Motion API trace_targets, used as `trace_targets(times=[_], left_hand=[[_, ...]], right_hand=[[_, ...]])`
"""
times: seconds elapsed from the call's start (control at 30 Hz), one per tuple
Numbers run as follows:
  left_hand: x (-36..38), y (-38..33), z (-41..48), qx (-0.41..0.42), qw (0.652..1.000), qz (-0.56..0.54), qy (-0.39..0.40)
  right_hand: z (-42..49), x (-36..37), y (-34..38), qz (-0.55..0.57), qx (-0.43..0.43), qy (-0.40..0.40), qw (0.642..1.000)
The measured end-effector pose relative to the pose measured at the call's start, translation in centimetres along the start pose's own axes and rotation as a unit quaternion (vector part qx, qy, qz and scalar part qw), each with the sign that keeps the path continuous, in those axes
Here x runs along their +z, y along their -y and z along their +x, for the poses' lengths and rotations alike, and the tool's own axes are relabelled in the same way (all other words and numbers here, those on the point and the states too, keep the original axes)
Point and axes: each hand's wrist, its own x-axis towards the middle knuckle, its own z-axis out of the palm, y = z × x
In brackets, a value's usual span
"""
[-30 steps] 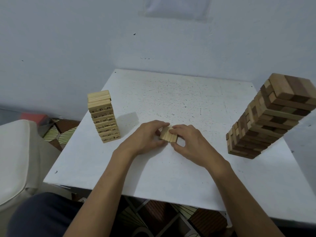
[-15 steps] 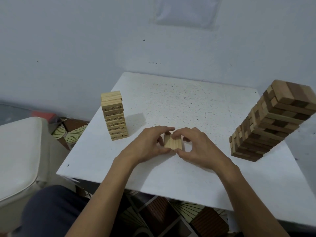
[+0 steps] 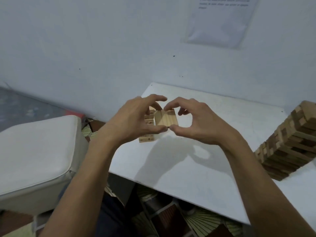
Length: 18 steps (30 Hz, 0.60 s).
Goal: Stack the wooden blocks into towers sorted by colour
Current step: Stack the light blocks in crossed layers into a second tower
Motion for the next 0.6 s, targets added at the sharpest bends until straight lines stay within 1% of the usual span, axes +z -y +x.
trace_targets(times=[0.1,0.23,0.43,0.6], left_hand=[[-1.5,1.8,0.6,-0.013,0.999,0.022,-0.029],[-2.1,4.2,1.6,-0.034,0.998,0.014,-0.055],[-2.2,7.0,2.8,-0.059,0.997,0.004,-0.039],[-1.7,7.7,3.3,-0.067,0.997,-0.01,-0.038]], right_hand=[[3.1,0.4,0.5,0.005,-0.016,0.001,1.0],[6.7,1.2,0.2,0.003,-0.026,0.01,1.0],[9.7,2.5,-0.7,0.004,-0.017,0.026,1.0],[10.5,3.0,-1.4,0.005,-0.007,0.033,0.999]])
